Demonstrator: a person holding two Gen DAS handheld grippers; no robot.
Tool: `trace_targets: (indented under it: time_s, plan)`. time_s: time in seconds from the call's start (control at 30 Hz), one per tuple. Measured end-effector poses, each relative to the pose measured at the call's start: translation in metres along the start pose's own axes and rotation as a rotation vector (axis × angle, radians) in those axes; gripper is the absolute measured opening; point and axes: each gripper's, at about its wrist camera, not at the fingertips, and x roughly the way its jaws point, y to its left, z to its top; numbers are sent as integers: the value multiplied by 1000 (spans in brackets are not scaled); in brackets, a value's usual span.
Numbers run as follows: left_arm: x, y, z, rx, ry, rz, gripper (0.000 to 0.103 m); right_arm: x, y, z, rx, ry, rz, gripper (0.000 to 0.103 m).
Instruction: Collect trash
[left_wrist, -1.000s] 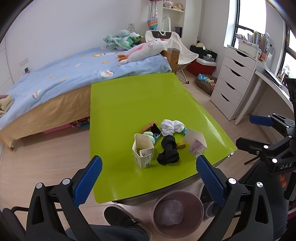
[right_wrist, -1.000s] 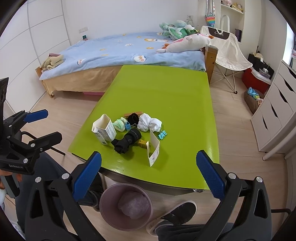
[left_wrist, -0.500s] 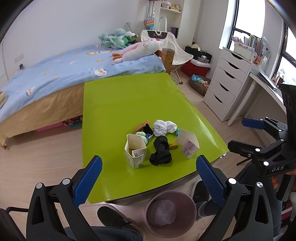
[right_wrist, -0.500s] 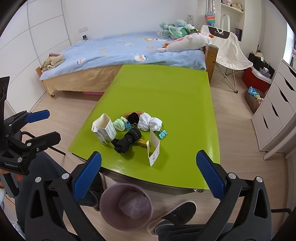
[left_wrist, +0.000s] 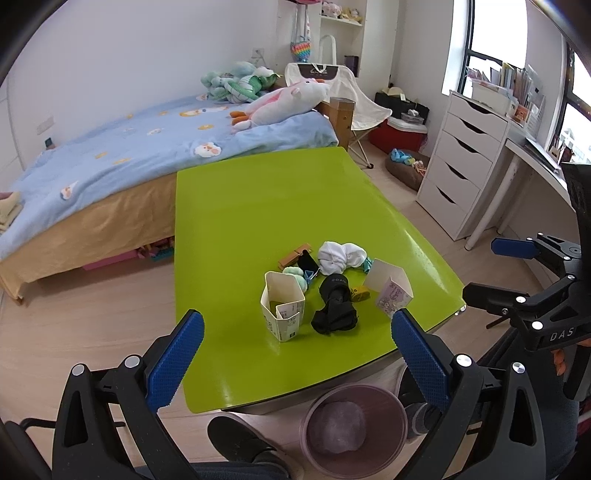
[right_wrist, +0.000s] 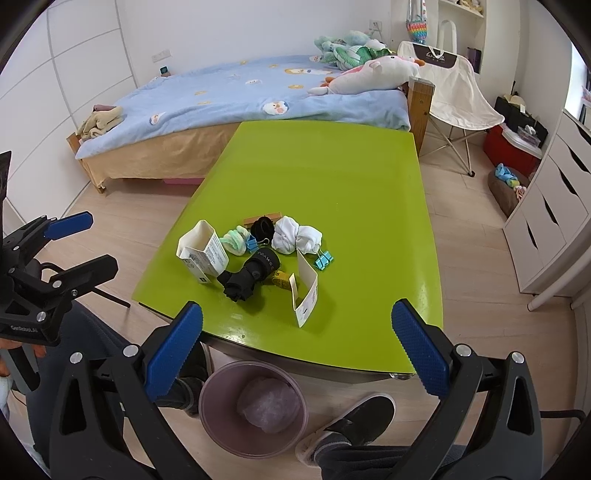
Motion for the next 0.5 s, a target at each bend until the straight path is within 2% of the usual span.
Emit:
trace_targets:
  time_s: [0.23,0.5]
  plan:
    - [1,4,2,-3,-2,2,97,20,-1,6,-1,48,7,100]
    - [3,0,-1,20,17,17,97,70,-10,13,3,167,-8,100]
